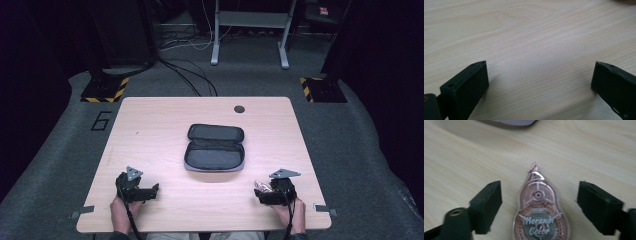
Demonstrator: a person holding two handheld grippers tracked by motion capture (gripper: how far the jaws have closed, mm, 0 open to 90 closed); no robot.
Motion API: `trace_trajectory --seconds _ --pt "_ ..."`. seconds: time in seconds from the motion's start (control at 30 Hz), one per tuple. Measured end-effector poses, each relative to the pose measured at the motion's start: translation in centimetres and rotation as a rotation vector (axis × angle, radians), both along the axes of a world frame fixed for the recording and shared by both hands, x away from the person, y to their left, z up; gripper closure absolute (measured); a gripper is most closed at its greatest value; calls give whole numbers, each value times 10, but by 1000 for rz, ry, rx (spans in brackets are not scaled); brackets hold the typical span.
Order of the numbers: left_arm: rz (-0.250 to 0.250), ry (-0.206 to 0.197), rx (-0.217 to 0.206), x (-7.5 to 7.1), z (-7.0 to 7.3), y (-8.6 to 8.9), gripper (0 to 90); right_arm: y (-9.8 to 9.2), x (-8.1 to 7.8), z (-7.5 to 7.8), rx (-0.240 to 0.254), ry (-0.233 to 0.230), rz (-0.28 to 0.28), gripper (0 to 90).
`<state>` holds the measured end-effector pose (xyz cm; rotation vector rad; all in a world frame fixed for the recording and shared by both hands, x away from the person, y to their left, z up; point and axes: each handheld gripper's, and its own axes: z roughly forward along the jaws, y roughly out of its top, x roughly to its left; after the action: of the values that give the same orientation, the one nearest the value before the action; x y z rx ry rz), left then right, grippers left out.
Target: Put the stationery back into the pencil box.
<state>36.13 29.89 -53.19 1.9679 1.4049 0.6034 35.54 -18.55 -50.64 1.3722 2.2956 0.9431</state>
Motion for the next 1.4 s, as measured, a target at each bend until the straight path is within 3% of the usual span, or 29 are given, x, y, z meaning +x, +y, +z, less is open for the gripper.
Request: trace_trajectory --seconds 0.03,0.13,0.23,0.53,1.0,1.1,1.2,1.4 --pt "1 -1 -1 0 0 0 10 5 -2 -3 -12 3 -11 286" --pt "1 -1 -1 0 0 0 10 7 -3 -5 -30 6 -9 337" --pt "1 -1 0 0 0 0 10 7 -4 -7 -56 -11 -11 464" --pt "1 -2 -1 0 0 0 10 7 -5 -7 -76 -28 10 490" --pt "4 -6 -1 0 0 0 10 6 -5 -7 -52 -41 18 497" --pt "4 -6 -1 0 0 0 10 4 -5 -4 -54 -56 39 497" --pt "4 -6 -1 0 0 0 10 6 -6 2 -30 -59 8 498" --pt "4 -3 1 0 0 0 10 3 -2 17 -20 -102 19 498"
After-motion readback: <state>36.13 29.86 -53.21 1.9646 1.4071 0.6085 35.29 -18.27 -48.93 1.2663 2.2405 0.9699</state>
